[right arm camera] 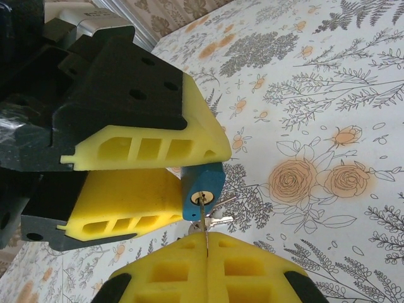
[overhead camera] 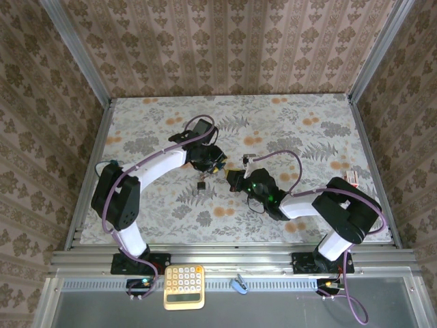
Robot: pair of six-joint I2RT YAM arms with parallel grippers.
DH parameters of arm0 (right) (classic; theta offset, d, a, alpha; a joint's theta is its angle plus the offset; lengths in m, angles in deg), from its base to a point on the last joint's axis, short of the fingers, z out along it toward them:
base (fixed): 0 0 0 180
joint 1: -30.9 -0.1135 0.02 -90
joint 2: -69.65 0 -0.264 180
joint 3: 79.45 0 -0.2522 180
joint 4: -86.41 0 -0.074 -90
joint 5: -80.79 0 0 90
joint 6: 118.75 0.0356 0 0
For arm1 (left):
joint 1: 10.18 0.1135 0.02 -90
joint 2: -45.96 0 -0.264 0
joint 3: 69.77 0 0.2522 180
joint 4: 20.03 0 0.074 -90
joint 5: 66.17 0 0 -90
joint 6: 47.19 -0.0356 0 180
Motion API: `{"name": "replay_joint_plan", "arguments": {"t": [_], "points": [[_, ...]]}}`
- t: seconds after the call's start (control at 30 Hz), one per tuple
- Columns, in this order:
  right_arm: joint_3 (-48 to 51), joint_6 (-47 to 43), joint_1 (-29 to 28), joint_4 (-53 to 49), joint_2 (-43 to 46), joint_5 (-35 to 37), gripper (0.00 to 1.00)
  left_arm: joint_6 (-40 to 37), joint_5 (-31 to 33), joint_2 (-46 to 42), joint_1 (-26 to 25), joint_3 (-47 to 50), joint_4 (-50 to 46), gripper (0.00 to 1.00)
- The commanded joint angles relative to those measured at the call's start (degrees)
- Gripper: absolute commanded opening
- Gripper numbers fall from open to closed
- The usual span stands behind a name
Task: Unlock with the key
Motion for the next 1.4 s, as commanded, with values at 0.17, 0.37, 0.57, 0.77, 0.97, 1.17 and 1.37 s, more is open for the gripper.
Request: {"name": "replay_joint_plan", "arguments": {"t": [0.17, 0.37, 0.57, 0.77, 0.97, 1.17, 1.37], "points": [[-1.0, 0.4, 0.3, -0.7, 0.6, 4.7, 0.00, -0.7, -6.2, -0.8, -1.9, -1.3, -1.5, 0.30], [-1.2, -1.0, 0.6, -1.2, 1.1, 4.8, 0.00, -0.9, -6.4, -0.7, -1.9, -1.3, -1.6, 0.29], [-0.2, 3.2, 2.6, -0.3, 1.5, 2.6, 0.00, -1.2, -6.4, -0.8, -1.9, -1.3, -1.9, 0.29], [1.0, 12.4, 4.7, 4.4, -0.2, -0.9, 0.00, -0.6, -6.3, -1.0, -2.1, -1.2, -0.7, 0.29], [-0.1, 10.1, 3.7, 3.5, -0.2, -2.1, 0.00, -0.1, -6.3, -1.3, -2.1, -0.7, -0.4, 0.29], [-0.1, 4.1, 0.7, 2.4, -0.8, 2.3, 0.00, 1.3, -6.7, -1.3, -2.0, -0.1, 1.6, 0.29], [0.9, 3.1, -0.1, 7.4, -3.2, 3.2, 0.00, 2.8, -6.8, -1.9, -1.8, 0.6, 2.8, 0.29]]}}
